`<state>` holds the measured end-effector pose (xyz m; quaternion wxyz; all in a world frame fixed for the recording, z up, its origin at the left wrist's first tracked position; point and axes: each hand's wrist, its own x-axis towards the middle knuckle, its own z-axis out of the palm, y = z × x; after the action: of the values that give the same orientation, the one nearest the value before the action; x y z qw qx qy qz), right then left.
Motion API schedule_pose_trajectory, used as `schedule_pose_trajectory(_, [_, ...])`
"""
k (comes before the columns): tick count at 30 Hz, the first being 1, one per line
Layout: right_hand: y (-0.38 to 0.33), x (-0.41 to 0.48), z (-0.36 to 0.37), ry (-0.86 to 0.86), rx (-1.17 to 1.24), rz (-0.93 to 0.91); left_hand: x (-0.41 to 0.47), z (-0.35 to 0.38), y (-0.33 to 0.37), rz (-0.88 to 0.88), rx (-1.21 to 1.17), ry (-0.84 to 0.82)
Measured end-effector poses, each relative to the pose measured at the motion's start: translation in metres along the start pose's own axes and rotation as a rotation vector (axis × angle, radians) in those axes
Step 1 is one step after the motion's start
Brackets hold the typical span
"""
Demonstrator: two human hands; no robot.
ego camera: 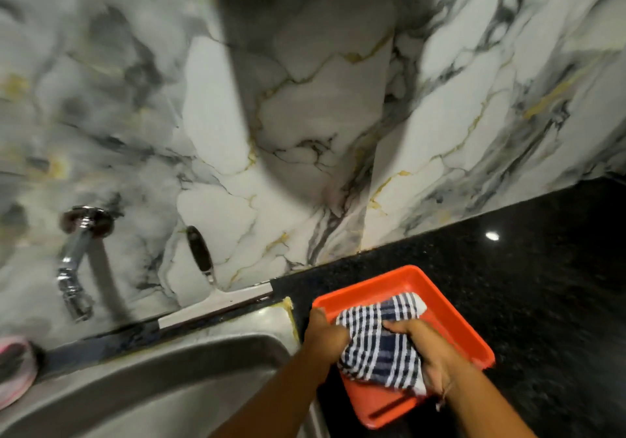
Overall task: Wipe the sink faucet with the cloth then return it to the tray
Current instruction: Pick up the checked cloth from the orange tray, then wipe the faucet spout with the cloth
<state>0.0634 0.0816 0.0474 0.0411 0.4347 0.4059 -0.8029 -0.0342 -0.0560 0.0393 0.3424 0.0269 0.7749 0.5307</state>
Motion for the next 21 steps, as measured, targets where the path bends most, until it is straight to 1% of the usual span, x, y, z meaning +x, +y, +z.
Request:
schedule_pose_trajectory(2, [0.015,-0.015,0.038,-0.001,0.069,-0.028,-0.016,-0.045,0.011,0.200,0.280,0.080])
schedule_pose_trajectory(3, [0.022,-0.020,0.060,0.012,0.105,-0.092,-0.024,-0.073,0.019,0.324,0.445,0.133])
schedule_pose_trajectory(5, [0.033,-0.031,0.105,0.042,0.130,-0.261,-0.038,-0.131,0.039,0.588,0.775,0.260])
schedule_pose_trajectory(7, [0.038,-0.040,0.162,0.104,0.070,-0.442,-0.053,-0.203,0.066,0.865,1.075,0.420])
schedule_pose_trajectory(9, [0.036,-0.047,0.219,0.164,-0.002,-0.587,-0.062,-0.270,0.093,1.053,1.260,0.585])
schedule_pose_trajectory(10, [0.034,-0.051,0.249,0.170,-0.022,-0.638,-0.065,-0.303,0.106,1.093,1.329,0.681])
schedule_pose_trajectory(12, [0.031,-0.053,0.307,0.171,-0.091,-0.727,-0.069,-0.362,0.130,1.106,1.435,0.856])
schedule_pose_trajectory(14, [0.027,-0.051,0.353,0.154,-0.182,-0.776,-0.068,-0.408,0.149,1.111,1.549,0.975])
schedule_pose_trajectory(16, [0.023,-0.040,0.392,0.096,-0.292,-0.840,-0.063,-0.451,0.161,1.102,1.701,1.015])
schedule_pose_trajectory(18, [0.024,-0.030,0.426,0.016,-0.397,-0.849,-0.052,-0.490,0.168,1.140,1.865,1.013])
schedule_pose_trajectory(19, [0.027,-0.025,0.437,-0.018,-0.456,-0.821,-0.047,-0.505,0.170,1.185,1.933,0.995])
schedule_pose_trajectory(21, [0.033,-0.012,0.453,-0.103,-0.435,-0.667,-0.035,-0.528,0.172,1.298,2.003,0.958])
